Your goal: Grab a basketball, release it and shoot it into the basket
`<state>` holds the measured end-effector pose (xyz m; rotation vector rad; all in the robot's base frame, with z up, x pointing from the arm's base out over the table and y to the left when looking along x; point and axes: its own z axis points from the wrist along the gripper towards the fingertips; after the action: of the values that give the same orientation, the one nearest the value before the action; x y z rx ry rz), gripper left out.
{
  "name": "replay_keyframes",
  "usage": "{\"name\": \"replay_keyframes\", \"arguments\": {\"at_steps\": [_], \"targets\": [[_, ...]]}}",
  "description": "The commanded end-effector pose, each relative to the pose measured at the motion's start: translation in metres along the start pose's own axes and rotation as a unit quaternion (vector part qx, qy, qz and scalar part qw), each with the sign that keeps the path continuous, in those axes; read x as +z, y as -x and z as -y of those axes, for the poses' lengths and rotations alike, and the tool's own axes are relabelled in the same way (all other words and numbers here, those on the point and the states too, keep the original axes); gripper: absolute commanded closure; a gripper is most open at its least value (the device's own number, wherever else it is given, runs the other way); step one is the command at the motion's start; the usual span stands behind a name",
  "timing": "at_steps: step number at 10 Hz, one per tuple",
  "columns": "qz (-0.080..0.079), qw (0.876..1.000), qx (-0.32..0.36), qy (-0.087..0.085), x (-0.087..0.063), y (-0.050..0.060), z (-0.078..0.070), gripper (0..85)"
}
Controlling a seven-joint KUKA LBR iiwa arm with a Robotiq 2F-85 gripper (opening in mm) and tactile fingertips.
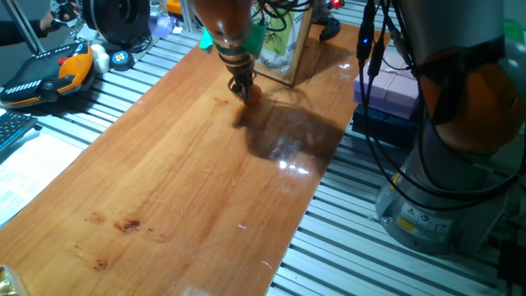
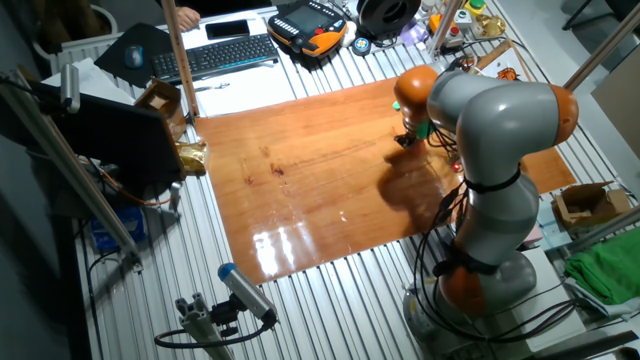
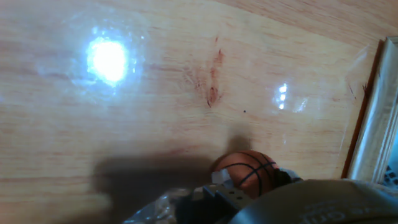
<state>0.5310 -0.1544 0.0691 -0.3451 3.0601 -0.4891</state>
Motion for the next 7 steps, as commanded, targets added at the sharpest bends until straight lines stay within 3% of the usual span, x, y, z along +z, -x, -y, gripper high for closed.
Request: {"name": "replay_keyframes", "arguments": {"at_steps": [1, 2, 4, 6, 7], "targets": [[-0.006, 1.000, -0.003, 0.003, -0.007, 0.001, 0.002, 81.0], [-0.011, 1.000, -0.005, 0.004, -0.011, 0.002, 0.003, 84.3], [-0.008, 1.000, 0.001, 0.004, -0.011, 0.002, 0.003, 82.3], [-0.008, 1.000, 0.008, 0.009, -0.020, 0.004, 0.002, 61.7], [-0.007, 1.000, 0.013, 0.011, -0.025, 0.004, 0.001, 55.3]]}}
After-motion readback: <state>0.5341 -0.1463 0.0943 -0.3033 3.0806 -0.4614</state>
